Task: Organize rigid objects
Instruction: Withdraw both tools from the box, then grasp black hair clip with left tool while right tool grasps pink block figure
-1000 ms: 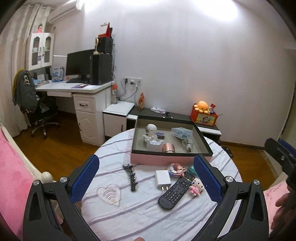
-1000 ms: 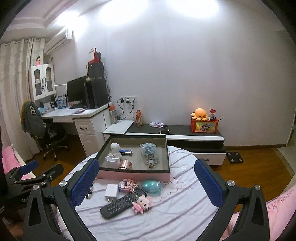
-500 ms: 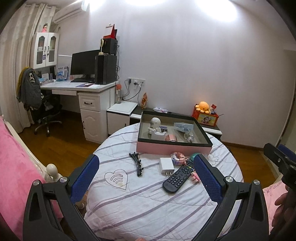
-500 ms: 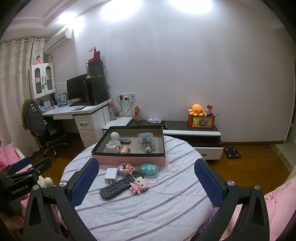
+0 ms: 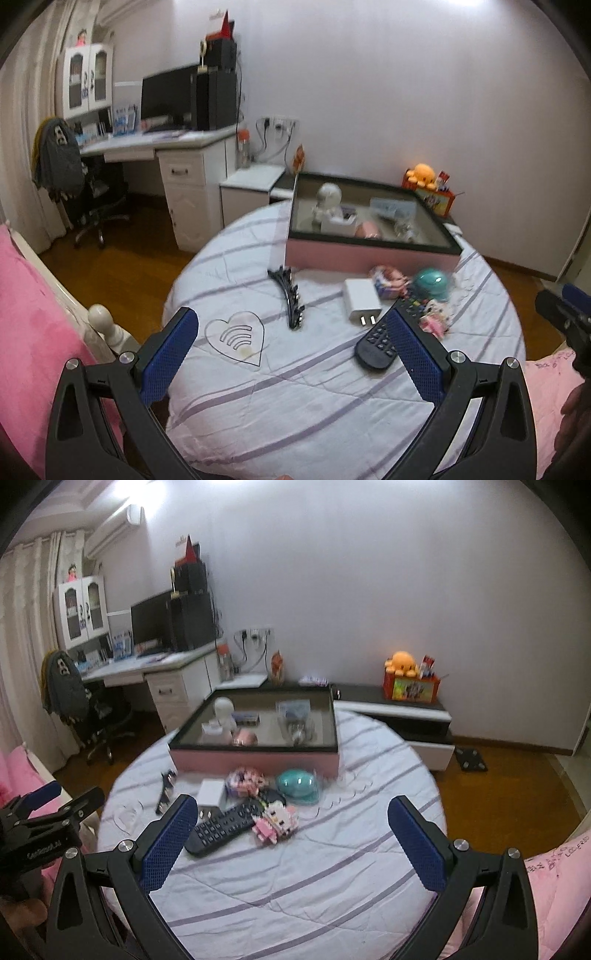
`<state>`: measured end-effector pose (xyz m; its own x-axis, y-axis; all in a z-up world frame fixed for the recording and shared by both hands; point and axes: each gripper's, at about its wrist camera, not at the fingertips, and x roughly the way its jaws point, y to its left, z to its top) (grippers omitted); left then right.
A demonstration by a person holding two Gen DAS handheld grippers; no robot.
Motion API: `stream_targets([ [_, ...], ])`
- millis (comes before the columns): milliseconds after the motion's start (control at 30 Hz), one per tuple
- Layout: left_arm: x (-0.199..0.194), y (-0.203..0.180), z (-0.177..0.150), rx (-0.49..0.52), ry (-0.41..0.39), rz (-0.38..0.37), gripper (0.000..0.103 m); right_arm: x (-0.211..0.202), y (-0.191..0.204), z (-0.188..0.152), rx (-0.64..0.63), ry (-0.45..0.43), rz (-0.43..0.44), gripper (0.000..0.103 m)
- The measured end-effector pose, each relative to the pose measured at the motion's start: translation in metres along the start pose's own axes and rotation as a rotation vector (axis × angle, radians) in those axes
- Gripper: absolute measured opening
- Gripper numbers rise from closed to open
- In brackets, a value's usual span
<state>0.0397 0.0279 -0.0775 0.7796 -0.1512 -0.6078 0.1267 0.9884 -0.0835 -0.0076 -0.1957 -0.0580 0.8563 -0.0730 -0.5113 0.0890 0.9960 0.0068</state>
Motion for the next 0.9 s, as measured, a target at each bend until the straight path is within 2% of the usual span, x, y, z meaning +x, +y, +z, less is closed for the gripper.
stream_targets([
  [233,0.072,0.002,-0.005,0.012,0.119,0.01,0.103,0.065,0.001,-0.014,0.017,0.146,0.042,0.103],
  [567,0.136,-0.002,-0.005,0.059,0.222,0.035,0.102,0.124,-0.002,-0.019,0.049,0.248,0.068,0.102],
  [767,0.157,0.001,-0.005,0.046,0.275,0.037,0.101,0.147,-0.003,-0.025,0.054,0.297,0.083,0.096],
  [900,0.164,-0.004,0.0,0.057,0.288,0.038,0.097,0.156,-0.003,-0.03,0.052,0.314,0.086,0.081],
])
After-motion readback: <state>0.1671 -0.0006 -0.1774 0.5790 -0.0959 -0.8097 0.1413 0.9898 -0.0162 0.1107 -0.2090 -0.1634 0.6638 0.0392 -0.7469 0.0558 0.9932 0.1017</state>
